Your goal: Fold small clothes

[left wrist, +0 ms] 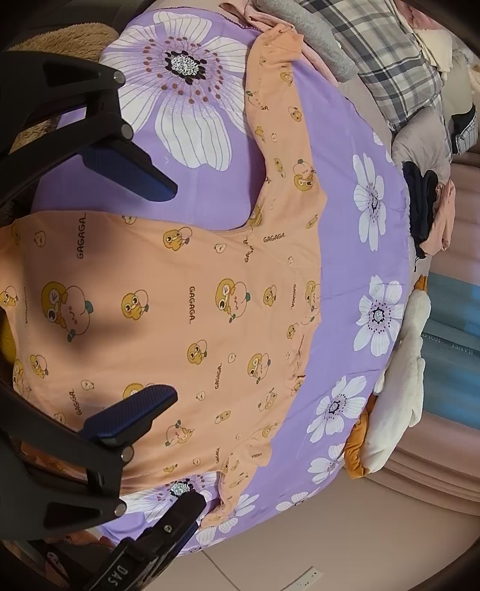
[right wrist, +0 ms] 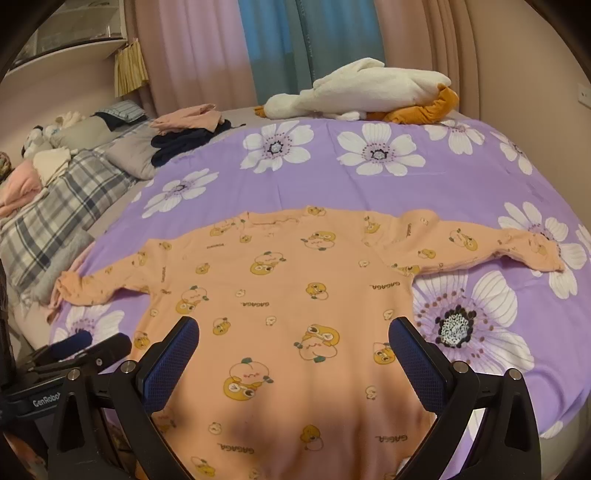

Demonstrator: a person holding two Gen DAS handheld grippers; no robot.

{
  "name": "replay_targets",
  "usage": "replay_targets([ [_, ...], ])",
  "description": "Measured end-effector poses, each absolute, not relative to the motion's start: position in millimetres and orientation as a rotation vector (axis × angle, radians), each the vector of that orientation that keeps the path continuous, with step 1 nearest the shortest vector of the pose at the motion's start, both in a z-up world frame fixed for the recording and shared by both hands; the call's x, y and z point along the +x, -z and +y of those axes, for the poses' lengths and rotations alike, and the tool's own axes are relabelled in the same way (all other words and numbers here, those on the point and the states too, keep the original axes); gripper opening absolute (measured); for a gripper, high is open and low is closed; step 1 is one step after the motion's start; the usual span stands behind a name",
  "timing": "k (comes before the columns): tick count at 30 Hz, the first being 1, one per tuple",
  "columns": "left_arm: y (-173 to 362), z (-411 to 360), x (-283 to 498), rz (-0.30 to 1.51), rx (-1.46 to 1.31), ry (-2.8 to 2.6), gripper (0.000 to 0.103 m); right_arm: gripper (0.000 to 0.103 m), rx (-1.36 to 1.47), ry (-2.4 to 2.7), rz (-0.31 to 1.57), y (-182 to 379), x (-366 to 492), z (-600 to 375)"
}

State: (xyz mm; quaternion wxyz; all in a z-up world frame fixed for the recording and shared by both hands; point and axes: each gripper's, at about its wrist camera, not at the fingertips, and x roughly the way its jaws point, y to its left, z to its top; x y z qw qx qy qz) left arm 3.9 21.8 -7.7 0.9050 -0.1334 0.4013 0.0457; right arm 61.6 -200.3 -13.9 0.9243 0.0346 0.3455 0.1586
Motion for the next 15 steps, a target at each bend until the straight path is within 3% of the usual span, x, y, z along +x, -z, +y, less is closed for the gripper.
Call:
replay_targets([
  [15, 8, 17, 6, 0.836, -0.266, -0.087, 0.099, 0.102, 0.081, -0.299, 0.721, 13, 65, -217],
])
